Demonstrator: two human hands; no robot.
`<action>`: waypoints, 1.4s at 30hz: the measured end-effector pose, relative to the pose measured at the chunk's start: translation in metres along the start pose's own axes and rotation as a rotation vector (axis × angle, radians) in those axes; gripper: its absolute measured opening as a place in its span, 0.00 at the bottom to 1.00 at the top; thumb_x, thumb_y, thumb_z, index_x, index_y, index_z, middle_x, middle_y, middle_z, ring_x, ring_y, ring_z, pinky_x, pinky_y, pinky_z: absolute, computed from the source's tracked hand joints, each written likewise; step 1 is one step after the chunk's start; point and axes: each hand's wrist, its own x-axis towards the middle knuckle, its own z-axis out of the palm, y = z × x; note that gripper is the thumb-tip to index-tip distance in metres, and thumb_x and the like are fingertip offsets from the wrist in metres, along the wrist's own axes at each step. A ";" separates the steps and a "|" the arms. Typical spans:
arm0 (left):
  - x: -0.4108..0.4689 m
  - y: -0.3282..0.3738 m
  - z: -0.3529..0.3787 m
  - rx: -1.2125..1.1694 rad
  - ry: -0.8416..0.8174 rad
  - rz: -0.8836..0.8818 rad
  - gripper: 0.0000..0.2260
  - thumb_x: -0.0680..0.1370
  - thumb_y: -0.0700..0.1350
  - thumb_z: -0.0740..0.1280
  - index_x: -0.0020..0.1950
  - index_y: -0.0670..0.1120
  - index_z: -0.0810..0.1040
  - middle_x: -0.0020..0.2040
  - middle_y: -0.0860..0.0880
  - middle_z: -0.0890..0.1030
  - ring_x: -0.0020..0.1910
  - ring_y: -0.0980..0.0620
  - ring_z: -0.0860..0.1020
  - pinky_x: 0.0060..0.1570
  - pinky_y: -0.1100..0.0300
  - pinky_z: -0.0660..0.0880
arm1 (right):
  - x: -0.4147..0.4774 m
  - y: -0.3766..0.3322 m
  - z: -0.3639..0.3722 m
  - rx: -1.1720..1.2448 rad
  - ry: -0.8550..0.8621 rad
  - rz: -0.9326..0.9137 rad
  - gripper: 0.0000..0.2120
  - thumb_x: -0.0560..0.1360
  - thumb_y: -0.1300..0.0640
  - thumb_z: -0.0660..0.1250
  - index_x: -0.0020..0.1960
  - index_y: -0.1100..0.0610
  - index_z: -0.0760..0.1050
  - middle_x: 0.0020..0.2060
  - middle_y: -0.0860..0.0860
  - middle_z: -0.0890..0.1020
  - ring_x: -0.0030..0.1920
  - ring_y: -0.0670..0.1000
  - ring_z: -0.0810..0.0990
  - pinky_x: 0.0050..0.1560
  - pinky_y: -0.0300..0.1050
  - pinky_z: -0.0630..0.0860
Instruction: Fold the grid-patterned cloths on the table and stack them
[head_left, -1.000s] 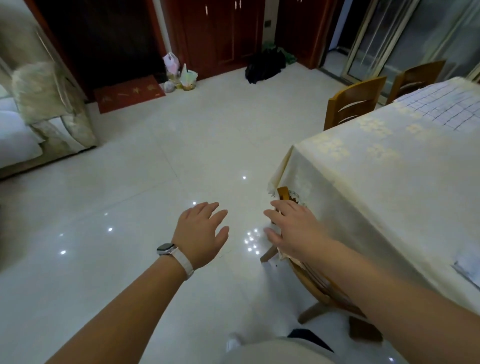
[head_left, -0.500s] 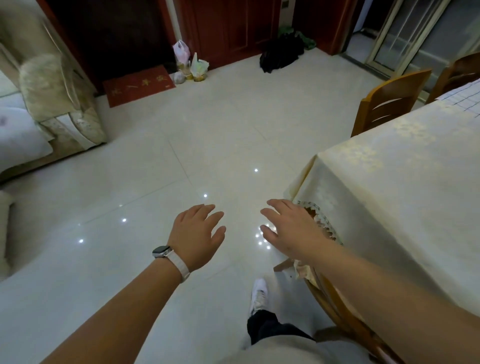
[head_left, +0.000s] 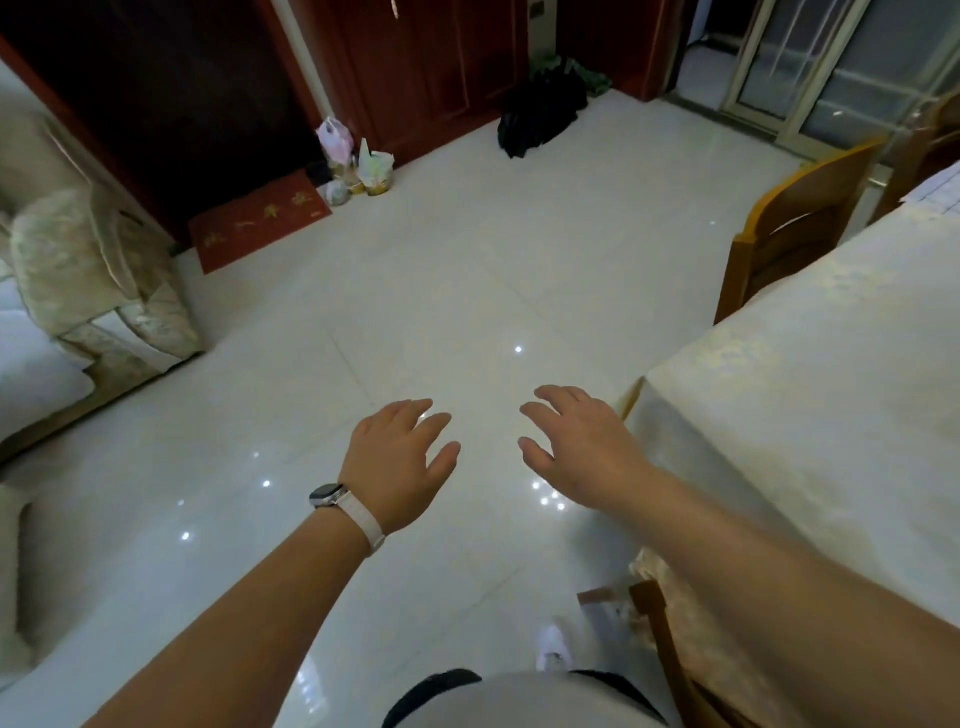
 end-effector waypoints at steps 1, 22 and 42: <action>0.009 -0.004 0.000 -0.003 0.005 0.009 0.30 0.76 0.64 0.46 0.69 0.53 0.73 0.70 0.50 0.72 0.70 0.47 0.68 0.66 0.47 0.64 | 0.006 0.001 -0.002 -0.005 -0.002 0.009 0.21 0.74 0.46 0.59 0.58 0.56 0.80 0.58 0.57 0.80 0.56 0.60 0.79 0.49 0.54 0.78; 0.266 -0.203 -0.009 -0.142 0.038 0.240 0.25 0.75 0.61 0.52 0.64 0.52 0.78 0.65 0.50 0.77 0.64 0.47 0.73 0.60 0.48 0.71 | 0.255 -0.046 -0.005 -0.081 -0.022 0.320 0.21 0.80 0.45 0.57 0.70 0.51 0.70 0.68 0.48 0.73 0.65 0.51 0.72 0.63 0.48 0.70; 0.435 -0.179 -0.001 -0.122 -0.070 0.370 0.28 0.73 0.63 0.50 0.65 0.53 0.77 0.66 0.51 0.76 0.66 0.48 0.72 0.61 0.48 0.70 | 0.327 0.059 -0.012 -0.041 -0.043 0.591 0.20 0.80 0.44 0.55 0.68 0.49 0.70 0.65 0.46 0.74 0.60 0.50 0.74 0.60 0.46 0.72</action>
